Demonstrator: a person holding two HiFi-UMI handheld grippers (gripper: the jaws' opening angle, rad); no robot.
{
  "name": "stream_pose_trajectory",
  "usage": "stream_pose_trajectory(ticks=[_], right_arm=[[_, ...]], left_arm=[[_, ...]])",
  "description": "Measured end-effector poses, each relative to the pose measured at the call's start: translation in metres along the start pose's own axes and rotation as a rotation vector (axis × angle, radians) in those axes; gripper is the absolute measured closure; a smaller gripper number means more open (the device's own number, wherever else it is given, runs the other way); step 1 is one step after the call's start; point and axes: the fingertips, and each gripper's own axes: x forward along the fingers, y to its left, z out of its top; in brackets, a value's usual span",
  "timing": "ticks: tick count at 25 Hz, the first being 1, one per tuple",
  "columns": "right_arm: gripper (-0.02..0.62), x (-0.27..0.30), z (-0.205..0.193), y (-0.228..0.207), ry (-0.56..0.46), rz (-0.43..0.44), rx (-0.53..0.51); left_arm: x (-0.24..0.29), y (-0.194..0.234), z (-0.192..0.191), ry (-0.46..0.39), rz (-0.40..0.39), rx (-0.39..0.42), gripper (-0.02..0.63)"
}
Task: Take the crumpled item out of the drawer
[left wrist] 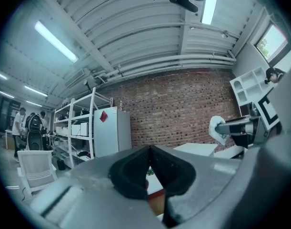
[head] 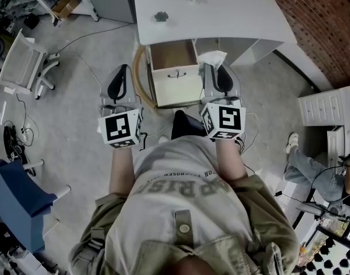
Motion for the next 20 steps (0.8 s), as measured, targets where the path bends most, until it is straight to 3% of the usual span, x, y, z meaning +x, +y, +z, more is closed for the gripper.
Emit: stream_pose_trajectory(ticks=[2, 20], right_arm=[[0.536, 0.001, -0.005, 0.001, 0.030, -0.007, -0.047], [0.537, 0.009, -0.001, 0.011, 0.025, 0.009, -0.101]], left_arm=[[0.000, 0.001, -0.001, 0.002, 0.001, 0.003, 0.598], [0.008, 0.009, -0.007, 0.018, -0.005, -0.009, 0.600]])
